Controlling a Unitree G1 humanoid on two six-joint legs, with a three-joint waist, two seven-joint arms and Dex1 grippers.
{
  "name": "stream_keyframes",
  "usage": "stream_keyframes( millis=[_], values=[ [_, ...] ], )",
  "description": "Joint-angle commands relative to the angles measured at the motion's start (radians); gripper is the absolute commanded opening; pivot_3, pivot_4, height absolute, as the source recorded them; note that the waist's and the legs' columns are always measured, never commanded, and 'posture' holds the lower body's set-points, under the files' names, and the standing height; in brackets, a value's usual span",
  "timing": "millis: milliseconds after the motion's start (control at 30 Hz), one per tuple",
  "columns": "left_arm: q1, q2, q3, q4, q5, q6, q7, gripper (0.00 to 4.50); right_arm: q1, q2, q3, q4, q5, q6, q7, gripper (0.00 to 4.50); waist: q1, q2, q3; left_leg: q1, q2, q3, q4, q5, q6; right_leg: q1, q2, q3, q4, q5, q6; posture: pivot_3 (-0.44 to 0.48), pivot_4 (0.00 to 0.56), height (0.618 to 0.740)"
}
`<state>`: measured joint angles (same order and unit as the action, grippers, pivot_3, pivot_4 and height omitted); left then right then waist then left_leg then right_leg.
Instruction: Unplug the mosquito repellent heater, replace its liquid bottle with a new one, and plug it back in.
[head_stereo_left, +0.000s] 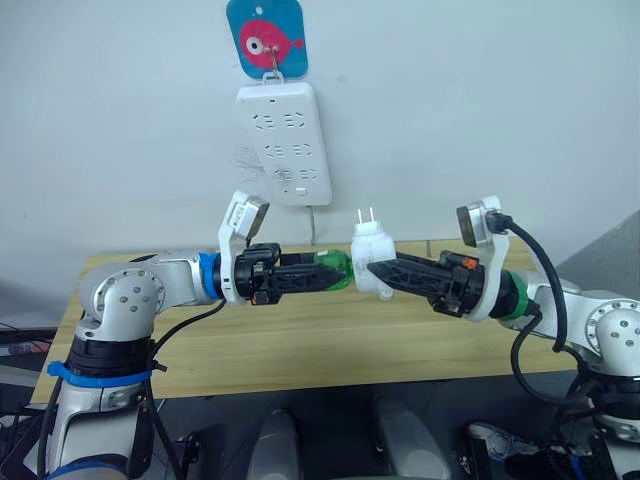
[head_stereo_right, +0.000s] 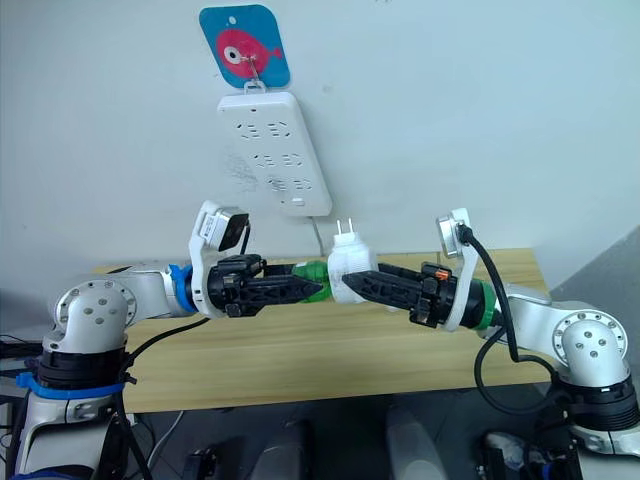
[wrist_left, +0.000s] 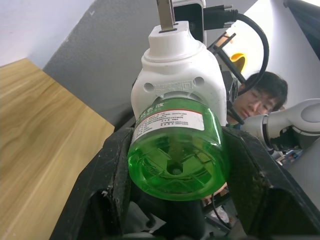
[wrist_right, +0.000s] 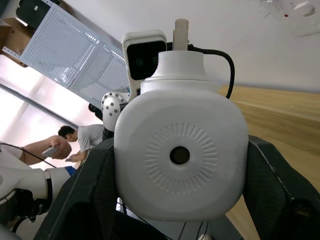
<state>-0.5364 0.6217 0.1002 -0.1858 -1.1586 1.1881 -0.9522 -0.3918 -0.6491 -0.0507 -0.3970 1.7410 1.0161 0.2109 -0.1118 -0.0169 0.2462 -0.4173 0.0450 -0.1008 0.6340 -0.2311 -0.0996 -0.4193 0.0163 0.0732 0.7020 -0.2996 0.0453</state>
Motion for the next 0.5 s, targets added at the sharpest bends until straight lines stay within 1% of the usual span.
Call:
stream_keyframes(
  millis=[33,67,200,233,333,500],
  values=[
    [-0.003,-0.026,-0.024,-0.044,-0.001,-0.018,-0.002,2.32,-0.035,-0.009,0.057,-0.061,0.097,0.021,-0.011,2.95,0.000,0.000,0.000,0.000,0.000,0.000,0.000,0.000,0.000,0.000,0.000,0.000,0.000,0.000,0.000,-0.149,0.238,0.740],
    [-0.003,-0.031,-0.020,-0.042,-0.002,-0.020,0.003,2.32,-0.034,-0.016,0.061,-0.058,0.107,0.024,-0.020,2.95,0.000,0.000,0.000,0.000,0.000,0.000,0.000,0.000,0.000,0.000,0.000,0.000,0.000,0.000,0.000,-0.149,0.238,0.740],
    [0.000,-0.045,-0.005,-0.025,0.010,-0.032,0.021,2.32,-0.033,-0.043,0.058,-0.047,0.118,0.018,-0.038,4.39,0.001,0.000,0.000,0.000,0.000,0.000,0.000,0.000,0.000,0.000,0.000,0.000,-0.001,0.000,0.000,-0.148,0.240,0.740],
    [0.000,-0.048,-0.003,-0.021,0.013,-0.035,0.025,2.32,-0.034,-0.051,0.058,-0.044,0.120,0.017,-0.038,4.50,0.001,0.000,0.000,0.000,0.000,0.000,0.000,0.000,0.000,0.000,0.000,0.000,-0.001,0.000,0.000,-0.148,0.240,0.740],
    [-0.006,-0.064,0.013,0.001,0.006,-0.041,0.051,2.32,-0.033,-0.076,0.054,-0.045,0.106,0.018,-0.032,4.50,0.001,0.000,0.000,0.000,0.000,0.000,0.000,0.000,0.000,0.000,0.000,0.000,-0.001,0.000,-0.001,-0.149,0.239,0.740],
    [-0.022,-0.101,0.037,0.040,-0.004,-0.048,0.101,2.32,-0.005,-0.138,0.041,-0.117,0.019,0.036,0.046,4.50,0.003,0.000,0.000,0.000,0.000,0.000,0.000,0.000,0.000,0.000,0.000,0.000,-0.001,0.000,0.000,-0.157,0.238,0.740]
  ],
)
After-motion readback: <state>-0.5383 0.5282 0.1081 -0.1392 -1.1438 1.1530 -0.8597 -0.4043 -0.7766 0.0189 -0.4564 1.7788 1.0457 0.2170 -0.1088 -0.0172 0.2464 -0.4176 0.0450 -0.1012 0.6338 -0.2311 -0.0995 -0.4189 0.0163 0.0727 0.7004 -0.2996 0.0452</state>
